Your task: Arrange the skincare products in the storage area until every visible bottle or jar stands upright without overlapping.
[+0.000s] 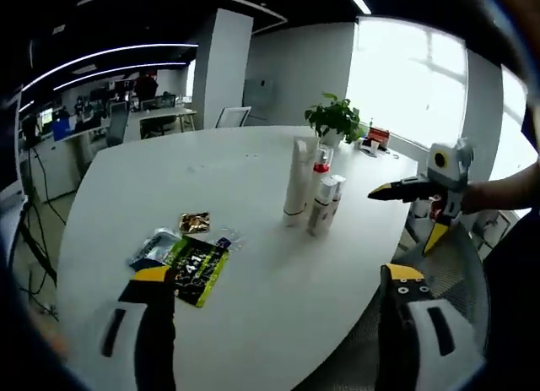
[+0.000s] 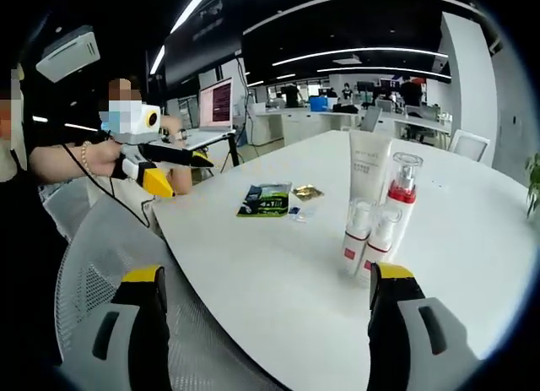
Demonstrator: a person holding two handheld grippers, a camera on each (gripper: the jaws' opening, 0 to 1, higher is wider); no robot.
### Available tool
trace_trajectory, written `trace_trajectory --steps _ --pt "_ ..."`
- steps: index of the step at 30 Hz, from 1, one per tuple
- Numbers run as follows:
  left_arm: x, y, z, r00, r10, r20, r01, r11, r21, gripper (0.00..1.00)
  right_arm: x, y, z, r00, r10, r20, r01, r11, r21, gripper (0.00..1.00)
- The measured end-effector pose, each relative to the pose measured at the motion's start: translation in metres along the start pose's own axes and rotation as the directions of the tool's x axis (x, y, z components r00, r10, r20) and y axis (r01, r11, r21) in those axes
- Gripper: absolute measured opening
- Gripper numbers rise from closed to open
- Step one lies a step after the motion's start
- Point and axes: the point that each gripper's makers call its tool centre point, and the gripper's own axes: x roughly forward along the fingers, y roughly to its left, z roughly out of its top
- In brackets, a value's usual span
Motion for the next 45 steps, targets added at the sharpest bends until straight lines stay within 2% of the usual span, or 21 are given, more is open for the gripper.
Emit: trace_trajectory --steps 5,6,10,18,22,26,30,37,45 --pt "-0.012 -0.003 -0.009 1.0 0.021 0.009 -0.02 0.998 -0.064 0.99 0.0 -0.005 0.0 1.0 -0.016 0.001 0.016 1.0 0.013 1.0" --pt "-0.015 -0.001 -0.009 0.999 0.032 0.026 -0.03 0.997 -0.075 0.99 0.001 -0.006 0.0 1.0 -0.019 0.001 0.019 1.0 0.013 1.0" --pt "-0.021 0.007 -0.013 0.998 0.059 0.036 -0.054 0.992 -0.118 0.99 0.002 -0.006 -0.003 1.0 -0.025 -0.008 0.025 1.0 0.007 1.0" --pt "-0.021 0.016 -0.029 0.995 0.102 -0.003 -0.101 0.981 -0.168 0.99 0.002 -0.007 -0.004 0.999 -0.039 -0.018 0.039 0.999 -0.006 1.0" --pt "-0.019 0.022 -0.031 0.99 0.137 -0.017 -0.138 0.975 -0.175 0.99 0.002 -0.007 -0.005 0.999 -0.044 -0.02 0.044 0.999 -0.002 1.0" --pt "-0.016 0.026 -0.031 0.989 0.147 -0.019 -0.148 0.971 -0.187 0.98 0.002 -0.007 -0.006 0.999 -0.044 -0.028 0.044 0.999 0.0 1.0" --pt "-0.012 0.031 -0.034 0.985 0.164 -0.047 -0.17 0.971 -0.167 0.97 0.002 -0.006 -0.007 0.999 -0.041 -0.035 0.041 0.999 0.004 1.0" --pt "0.0 0.043 -0.035 0.979 0.188 -0.084 -0.201 0.962 -0.184 0.98 0.002 -0.008 -0.009 0.998 -0.043 -0.038 0.044 0.999 0.022 1.0" --pt "0.025 0.059 -0.029 0.964 0.234 -0.124 -0.259 0.932 -0.255 0.99 0.002 -0.009 -0.01 0.998 -0.052 -0.04 0.053 0.998 0.03 1.0"
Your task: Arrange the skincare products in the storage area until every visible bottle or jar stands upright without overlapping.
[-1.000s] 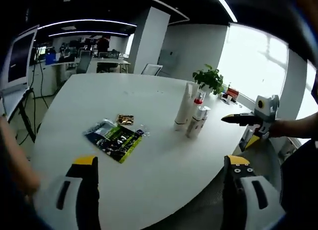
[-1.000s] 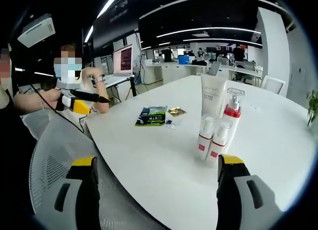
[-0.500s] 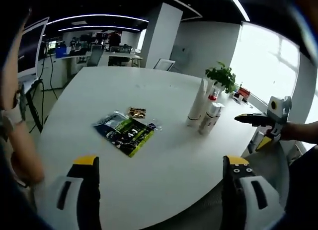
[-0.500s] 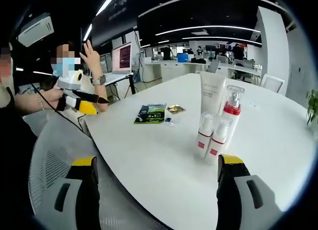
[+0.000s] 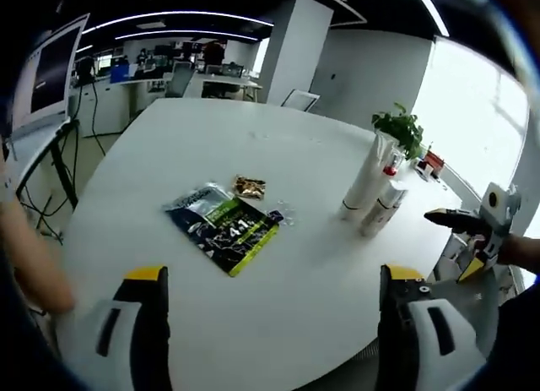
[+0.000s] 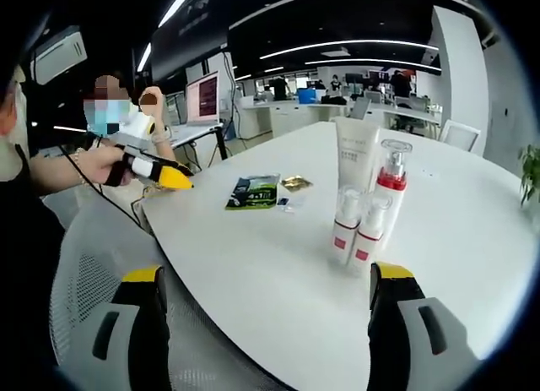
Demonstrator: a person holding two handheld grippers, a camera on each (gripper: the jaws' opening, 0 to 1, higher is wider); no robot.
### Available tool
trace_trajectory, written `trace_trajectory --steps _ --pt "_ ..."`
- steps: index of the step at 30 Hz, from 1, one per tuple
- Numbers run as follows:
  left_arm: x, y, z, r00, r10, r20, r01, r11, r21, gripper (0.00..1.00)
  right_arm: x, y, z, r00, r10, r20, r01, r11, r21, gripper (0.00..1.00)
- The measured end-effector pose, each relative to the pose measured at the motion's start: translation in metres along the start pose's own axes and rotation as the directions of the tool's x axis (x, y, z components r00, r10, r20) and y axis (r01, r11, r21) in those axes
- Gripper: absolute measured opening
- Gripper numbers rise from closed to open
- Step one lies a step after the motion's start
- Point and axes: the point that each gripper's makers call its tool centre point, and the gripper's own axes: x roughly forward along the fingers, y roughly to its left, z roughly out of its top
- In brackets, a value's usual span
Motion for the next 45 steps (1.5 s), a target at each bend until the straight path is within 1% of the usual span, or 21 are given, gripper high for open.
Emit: trace_trajectory --steps 4,5,7,12,14,19,20,27,30,31,32,33,34,35,36,38,39,40,42,44,45 --pt "0.007 0.001 0.001 1.0 0.025 -0.013 -0.025 1.0 -0.004 0.99 0.0 -0.002 0.0 1.0 -0.006 0.001 0.006 1.0 0.007 1.0" --pt "0.013 0.004 0.001 0.999 0.037 -0.034 -0.037 0.999 -0.01 0.99 0.0 -0.001 0.0 1.0 -0.006 0.002 0.006 1.0 0.014 1.0" --pt "0.021 0.007 0.0 0.998 0.048 -0.05 -0.048 0.999 -0.013 0.99 0.0 -0.001 -0.001 1.0 -0.008 -0.003 0.008 1.0 0.014 1.0" --pt "0.034 0.013 0.001 0.995 0.065 -0.071 -0.068 0.997 -0.038 0.99 0.0 0.002 -0.001 1.0 -0.006 -0.012 0.006 1.0 0.019 1.0" --pt "0.041 0.019 0.003 0.993 0.084 -0.081 -0.088 0.995 -0.046 0.99 0.001 0.003 -0.001 1.0 -0.006 -0.018 0.007 1.0 0.018 0.99" --pt "0.057 0.032 0.006 0.985 0.139 -0.102 -0.146 0.987 -0.07 0.99 0.001 0.004 -0.002 1.0 -0.007 -0.027 0.008 1.0 0.021 0.99" --pt "0.063 0.04 0.008 0.981 0.159 -0.108 -0.168 0.982 -0.081 0.99 0.001 0.004 -0.002 1.0 -0.007 -0.028 0.008 1.0 0.024 0.99" --pt "0.076 0.047 0.018 0.967 0.232 -0.107 -0.242 0.966 -0.096 0.99 0.002 0.003 -0.003 0.999 -0.013 -0.038 0.015 0.999 0.03 0.99" --pt "0.087 0.052 0.02 0.955 0.273 -0.12 -0.284 0.955 -0.085 0.99 0.002 0.002 -0.004 0.999 -0.014 -0.043 0.015 0.999 0.031 0.99" --pt "0.091 0.054 0.019 0.947 0.292 -0.134 -0.304 0.949 -0.082 0.99 0.002 0.002 -0.005 0.999 -0.015 -0.046 0.017 0.999 0.031 0.99" --pt "0.092 0.055 0.018 0.943 0.301 -0.143 -0.314 0.946 -0.081 0.99 0.002 0.001 -0.005 0.999 -0.017 -0.047 0.018 0.999 0.03 0.99" --pt "0.094 0.062 0.016 0.926 0.342 -0.161 -0.358 0.93 -0.083 0.99 0.002 0.001 -0.005 0.999 -0.018 -0.05 0.019 0.999 0.032 0.99" --pt "0.095 0.069 0.017 0.912 0.38 -0.153 -0.395 0.915 -0.08 0.99 0.002 0.001 -0.005 0.999 -0.018 -0.05 0.02 0.999 0.032 0.98" --pt "0.093 0.075 0.019 0.894 0.426 -0.14 -0.439 0.894 -0.084 0.99 0.002 0.001 -0.005 0.998 -0.021 -0.052 0.022 0.999 0.032 0.99" --pt "0.094 0.075 0.02 0.886 0.444 -0.133 -0.458 0.883 -0.103 0.99 0.002 0.0 -0.006 0.998 -0.022 -0.053 0.024 0.999 0.032 0.99" --pt "0.101 0.074 0.021 0.888 0.442 -0.128 -0.457 0.879 -0.134 0.99 0.002 -0.001 -0.006 0.998 -0.025 -0.052 0.027 0.999 0.036 0.99" --pt "0.104 0.074 0.021 0.886 0.444 -0.134 -0.46 0.878 -0.134 0.99 0.002 -0.002 -0.007 0.998 -0.025 -0.054 0.027 0.999 0.036 0.99" --pt "0.107 0.073 0.02 0.881 0.451 -0.144 -0.469 0.875 -0.124 0.99 0.002 -0.002 -0.007 0.998 -0.025 -0.056 0.027 0.999 0.036 0.99" --pt "0.119 0.074 0.024 0.878 0.456 -0.147 -0.474 0.871 -0.127 0.99 0.003 -0.002 -0.007 0.998 -0.025 -0.058 0.027 0.999 0.037 0.99" --pt "0.117 0.074 0.018 0.872 0.462 -0.163 -0.484 0.864 -0.14 0.99 0.003 -0.002 -0.008 0.998 -0.025 -0.061 0.027 0.999 0.039 0.99" --pt "0.117 0.072 0.015 0.867 0.467 -0.175 -0.492 0.859 -0.142 0.99 0.003 -0.003 -0.009 0.998 -0.025 -0.062 0.028 0.999 0.039 0.99"
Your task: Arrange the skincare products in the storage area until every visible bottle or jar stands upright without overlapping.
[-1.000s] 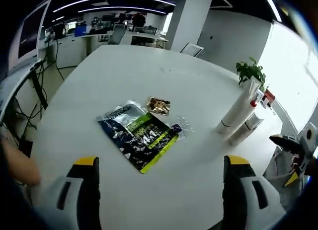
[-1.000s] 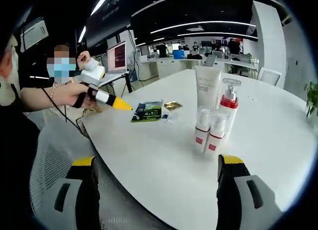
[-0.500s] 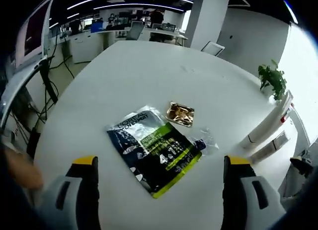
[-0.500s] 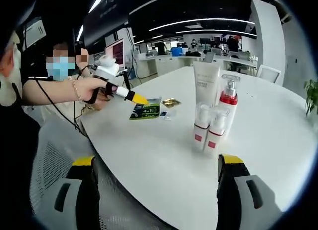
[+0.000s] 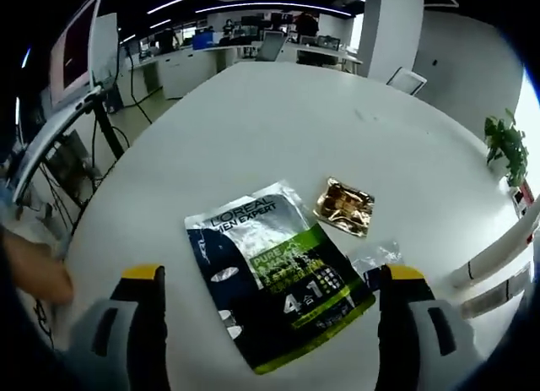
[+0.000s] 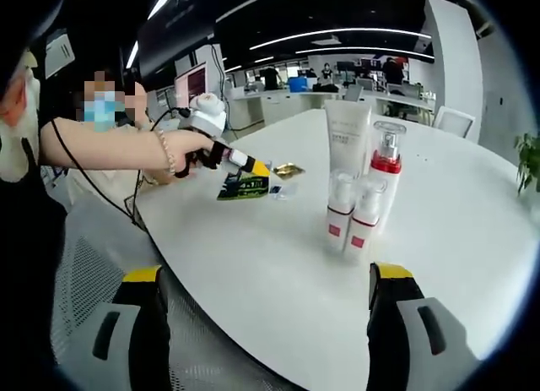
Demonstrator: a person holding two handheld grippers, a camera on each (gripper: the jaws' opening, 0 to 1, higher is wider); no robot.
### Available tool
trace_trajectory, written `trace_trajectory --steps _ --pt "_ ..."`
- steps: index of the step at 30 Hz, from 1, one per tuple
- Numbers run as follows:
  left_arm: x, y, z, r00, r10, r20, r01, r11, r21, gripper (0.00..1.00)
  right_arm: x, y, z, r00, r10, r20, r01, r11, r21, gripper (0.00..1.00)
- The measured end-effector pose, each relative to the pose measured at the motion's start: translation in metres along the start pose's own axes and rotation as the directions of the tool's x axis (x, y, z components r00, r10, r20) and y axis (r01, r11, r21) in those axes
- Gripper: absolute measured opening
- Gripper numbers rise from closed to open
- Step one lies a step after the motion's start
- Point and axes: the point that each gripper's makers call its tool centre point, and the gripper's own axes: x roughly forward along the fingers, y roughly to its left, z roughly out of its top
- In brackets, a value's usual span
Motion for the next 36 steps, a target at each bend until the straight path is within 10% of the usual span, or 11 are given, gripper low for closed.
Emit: trace_trajectory --steps 16,36 --pt "0.016 0.004 -0.007 0.998 0.03 -0.057 -0.031 0.999 -0.018 0.99 0.002 0.001 0.0 1.0 0.002 -0.003 -0.002 1.0 0.018 0.98" --pt "0.023 0.014 0.001 0.995 -0.028 0.094 0.022 0.997 0.072 0.71 0.001 -0.001 0.001 1.0 -0.001 0.006 0.001 1.0 0.014 0.96"
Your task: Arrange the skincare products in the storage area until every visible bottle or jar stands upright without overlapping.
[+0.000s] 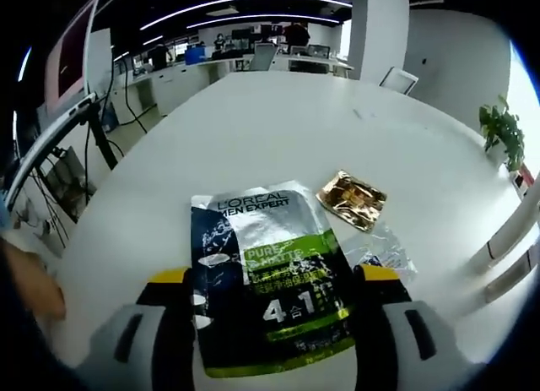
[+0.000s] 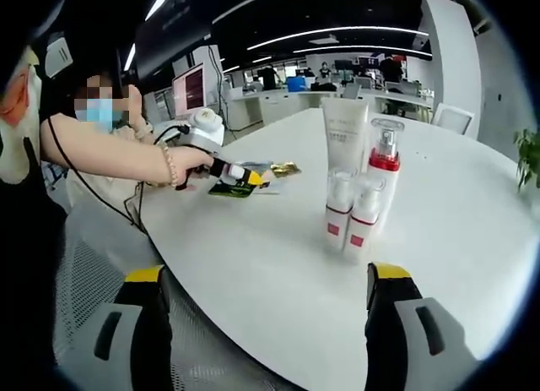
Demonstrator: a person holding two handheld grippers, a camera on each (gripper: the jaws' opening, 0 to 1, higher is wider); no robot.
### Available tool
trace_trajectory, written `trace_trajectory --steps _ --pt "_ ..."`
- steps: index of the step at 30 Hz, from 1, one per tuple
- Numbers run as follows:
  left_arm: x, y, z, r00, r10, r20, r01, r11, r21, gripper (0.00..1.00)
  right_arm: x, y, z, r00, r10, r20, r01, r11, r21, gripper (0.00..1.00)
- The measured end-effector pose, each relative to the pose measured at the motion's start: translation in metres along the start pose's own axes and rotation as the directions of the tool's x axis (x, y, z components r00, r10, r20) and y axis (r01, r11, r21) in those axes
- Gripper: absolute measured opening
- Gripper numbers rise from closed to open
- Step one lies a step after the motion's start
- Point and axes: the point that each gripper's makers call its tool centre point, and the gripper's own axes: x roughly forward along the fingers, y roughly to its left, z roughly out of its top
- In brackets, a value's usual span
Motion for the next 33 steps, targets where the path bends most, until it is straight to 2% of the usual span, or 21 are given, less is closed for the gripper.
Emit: trace_trajectory --steps 14,15,16,17,18,20,22,24,28,33 --pt "-0.001 0.003 0.0 0.999 -0.013 0.037 0.012 1.0 0.015 0.67 -0.002 0.0 0.003 1.0 -0.005 0.012 0.005 1.0 -0.013 0.95" --pt "-0.002 0.004 0.0 0.999 -0.01 0.039 0.009 1.0 0.023 0.63 -0.002 0.001 0.004 1.0 -0.006 0.014 0.006 1.0 -0.015 0.95" --pt "-0.002 0.005 0.0 0.999 -0.009 0.038 0.008 1.0 0.027 0.53 -0.002 0.001 0.004 1.0 -0.005 0.014 0.005 1.0 -0.015 0.95" --pt "-0.003 0.006 0.005 0.997 -0.014 0.072 0.011 0.999 0.05 0.39 -0.002 0.001 0.003 1.0 -0.004 0.014 0.004 1.0 -0.017 0.95" --pt "-0.002 0.007 0.005 0.998 -0.021 0.063 0.018 0.998 0.058 0.31 -0.002 0.001 0.003 1.0 -0.003 0.013 0.003 1.0 -0.02 0.95" --pt "-0.001 0.008 0.004 0.998 -0.028 0.05 0.025 0.998 0.065 0.3 -0.002 0.002 0.003 1.0 0.0 0.011 0.0 1.0 -0.024 0.95" --pt "-0.002 0.012 0.001 0.999 -0.026 0.045 0.024 0.998 0.056 0.24 -0.002 0.002 0.003 1.0 0.001 0.011 0.0 1.0 -0.027 0.95" --pt "-0.003 0.012 0.001 0.998 -0.04 0.04 0.04 0.999 0.006 0.2 -0.002 0.002 0.003 1.0 0.002 0.012 -0.002 1.0 -0.027 0.95" --pt "-0.004 0.015 0.003 0.997 -0.059 0.043 0.059 0.998 -0.005 0.13 -0.001 0.003 0.002 1.0 0.012 0.01 -0.012 0.999 -0.03 0.95" --pt "-0.012 0.011 0.005 0.992 -0.115 0.054 0.116 0.993 -0.02 0.09 0.001 0.005 0.001 0.999 0.035 0.008 -0.035 0.999 -0.035 0.95"
